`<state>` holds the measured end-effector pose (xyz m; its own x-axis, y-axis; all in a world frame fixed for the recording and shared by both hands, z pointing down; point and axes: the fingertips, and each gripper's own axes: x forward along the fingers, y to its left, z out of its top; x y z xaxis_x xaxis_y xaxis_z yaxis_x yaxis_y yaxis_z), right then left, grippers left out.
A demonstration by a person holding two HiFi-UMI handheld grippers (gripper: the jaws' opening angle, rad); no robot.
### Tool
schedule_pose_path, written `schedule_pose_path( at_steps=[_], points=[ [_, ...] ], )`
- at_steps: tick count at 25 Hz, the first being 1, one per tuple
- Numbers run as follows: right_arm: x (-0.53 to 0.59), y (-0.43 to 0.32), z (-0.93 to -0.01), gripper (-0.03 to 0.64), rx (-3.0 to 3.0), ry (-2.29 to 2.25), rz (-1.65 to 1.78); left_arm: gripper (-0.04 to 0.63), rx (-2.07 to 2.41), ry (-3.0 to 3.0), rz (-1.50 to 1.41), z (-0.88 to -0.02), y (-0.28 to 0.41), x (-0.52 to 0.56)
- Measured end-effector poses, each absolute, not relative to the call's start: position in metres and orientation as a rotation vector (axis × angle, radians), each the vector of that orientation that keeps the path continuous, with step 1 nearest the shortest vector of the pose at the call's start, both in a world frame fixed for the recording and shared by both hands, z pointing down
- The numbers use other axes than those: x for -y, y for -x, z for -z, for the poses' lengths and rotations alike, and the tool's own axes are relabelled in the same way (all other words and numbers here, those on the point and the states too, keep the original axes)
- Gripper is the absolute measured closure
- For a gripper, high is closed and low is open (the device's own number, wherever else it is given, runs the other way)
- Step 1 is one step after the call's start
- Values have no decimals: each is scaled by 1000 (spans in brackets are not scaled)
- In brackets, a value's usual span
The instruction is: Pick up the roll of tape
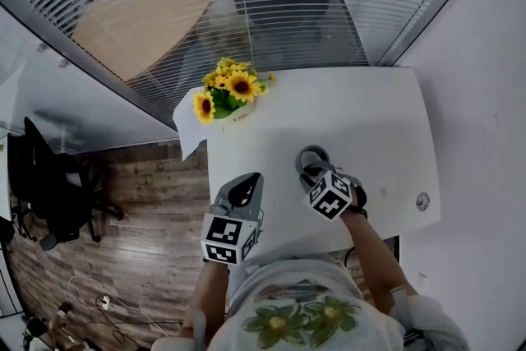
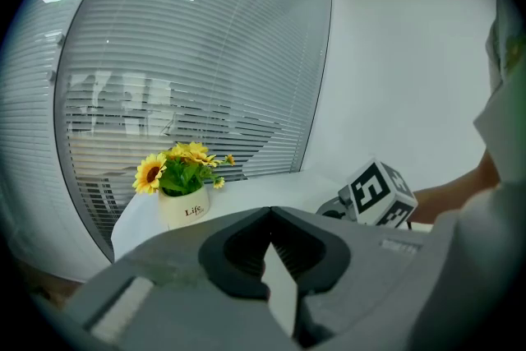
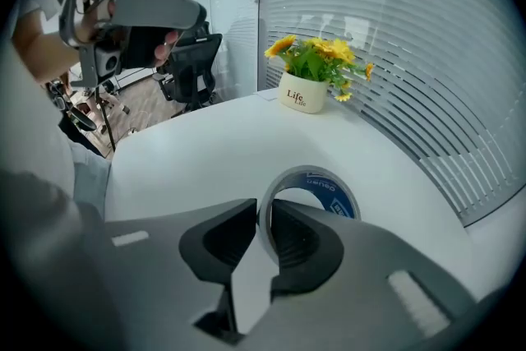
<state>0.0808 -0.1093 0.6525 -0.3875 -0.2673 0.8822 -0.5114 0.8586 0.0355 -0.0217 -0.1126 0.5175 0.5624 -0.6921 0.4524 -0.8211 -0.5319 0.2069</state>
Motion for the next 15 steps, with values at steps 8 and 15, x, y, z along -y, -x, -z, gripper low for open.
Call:
schedule_pose_path(
  at_steps=[8, 15],
  points=[
    [105, -79, -639, 557, 2067, -619, -421, 592, 1227, -2415, -445, -511, 21, 109],
    [106, -77, -627, 558, 2132, -675, -505, 592, 1232, -2417, -440, -511, 20, 109]
  ],
)
